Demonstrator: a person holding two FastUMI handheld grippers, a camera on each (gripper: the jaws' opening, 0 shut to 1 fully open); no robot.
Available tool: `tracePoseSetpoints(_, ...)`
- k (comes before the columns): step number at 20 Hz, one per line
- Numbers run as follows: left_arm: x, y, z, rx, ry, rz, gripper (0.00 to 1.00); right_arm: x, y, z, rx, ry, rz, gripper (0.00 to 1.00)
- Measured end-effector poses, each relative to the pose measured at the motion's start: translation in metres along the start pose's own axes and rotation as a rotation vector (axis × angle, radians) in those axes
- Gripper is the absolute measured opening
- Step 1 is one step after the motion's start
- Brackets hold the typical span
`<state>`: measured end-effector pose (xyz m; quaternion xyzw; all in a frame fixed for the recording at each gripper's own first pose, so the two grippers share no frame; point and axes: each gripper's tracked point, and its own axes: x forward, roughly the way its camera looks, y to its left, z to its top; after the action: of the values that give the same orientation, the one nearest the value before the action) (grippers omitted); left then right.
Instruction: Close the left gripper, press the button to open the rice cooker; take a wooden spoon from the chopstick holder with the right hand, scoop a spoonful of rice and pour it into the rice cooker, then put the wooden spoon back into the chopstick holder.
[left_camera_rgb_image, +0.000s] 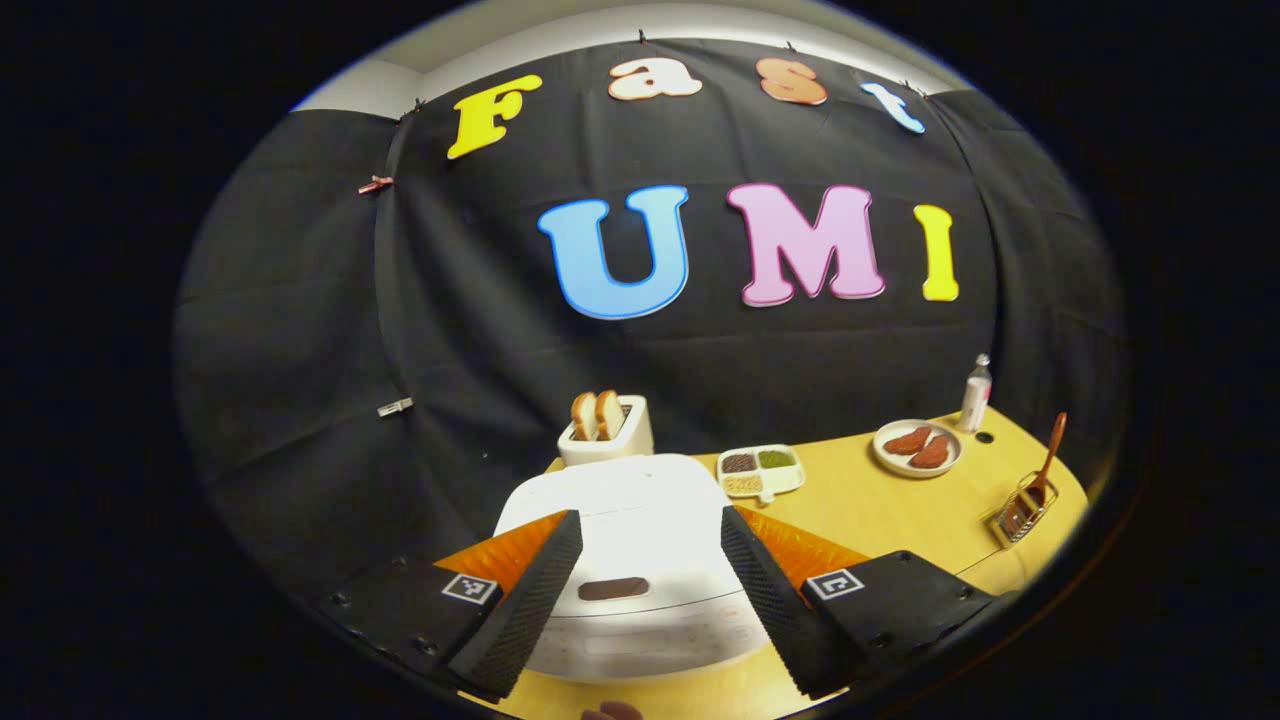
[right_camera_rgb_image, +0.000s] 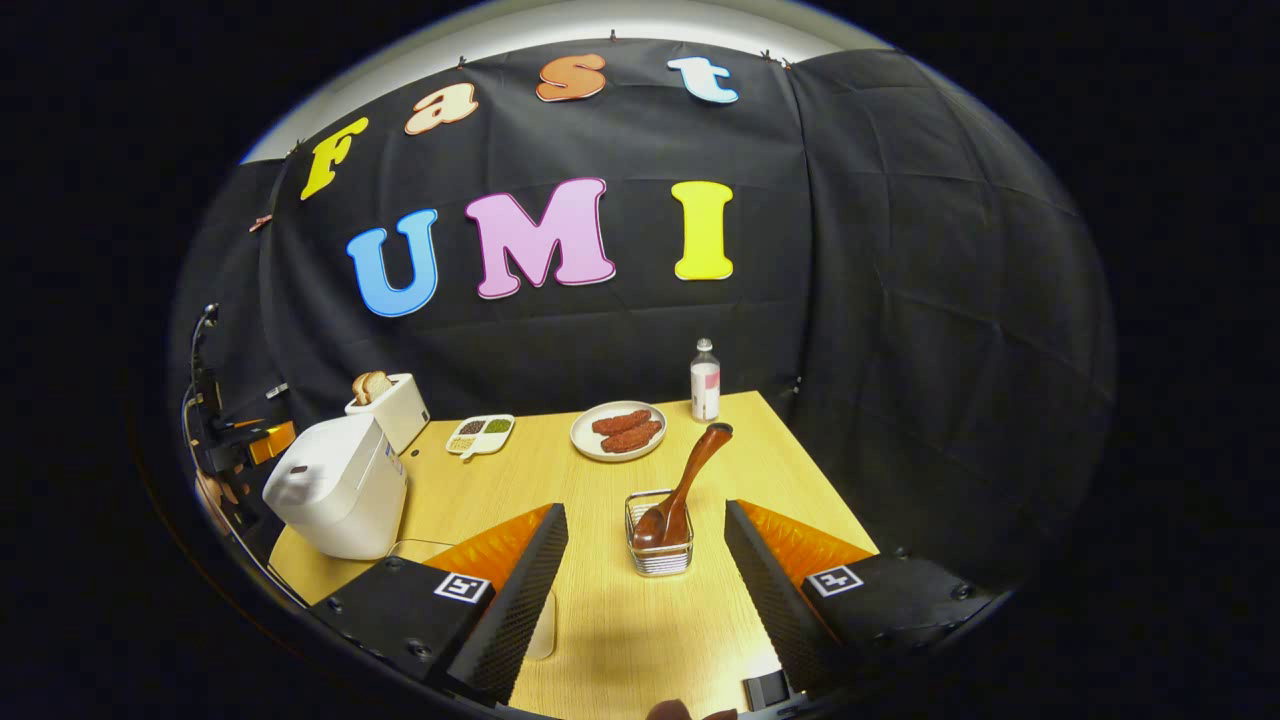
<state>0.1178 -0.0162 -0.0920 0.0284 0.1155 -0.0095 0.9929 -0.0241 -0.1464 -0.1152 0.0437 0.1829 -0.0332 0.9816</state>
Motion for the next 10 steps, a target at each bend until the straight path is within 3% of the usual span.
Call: tracePoseSetpoints(10,-0.093,-0.053,0.054,-0.104,-0.120,-0.124,0.96,-0.026,0.026,0.086,-0.025,-0.214,0.037,0.98)
